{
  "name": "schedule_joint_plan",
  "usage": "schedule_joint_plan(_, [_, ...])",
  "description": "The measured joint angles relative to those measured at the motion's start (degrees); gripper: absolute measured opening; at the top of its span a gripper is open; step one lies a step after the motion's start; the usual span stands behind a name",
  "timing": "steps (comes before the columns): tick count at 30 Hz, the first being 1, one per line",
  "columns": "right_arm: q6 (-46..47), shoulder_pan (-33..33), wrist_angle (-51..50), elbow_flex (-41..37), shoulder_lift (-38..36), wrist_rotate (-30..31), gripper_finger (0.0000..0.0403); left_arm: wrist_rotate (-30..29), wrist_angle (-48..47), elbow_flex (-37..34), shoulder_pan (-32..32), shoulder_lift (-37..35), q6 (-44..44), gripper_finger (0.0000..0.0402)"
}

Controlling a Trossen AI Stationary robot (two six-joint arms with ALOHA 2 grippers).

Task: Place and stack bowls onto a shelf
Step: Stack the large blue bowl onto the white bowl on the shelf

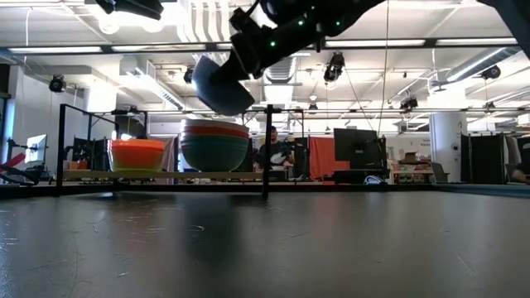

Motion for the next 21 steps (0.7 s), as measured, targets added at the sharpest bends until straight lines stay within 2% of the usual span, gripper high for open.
schedule_joint_plan(5, [-2.7, 0.0, -3.5, 3.6, 2.1, 3.5, 0.0008, 0.0, -0.1, 0.0, 0.0, -0.7, 0.1, 0.0154])
schedule_joint_plan(21, [-3.0, -1.0, -5.7, 3.8, 5.5, 3.3, 0.0009, 0.1, -0.5, 0.0, 0.0, -2.7, 1.5, 0.0154])
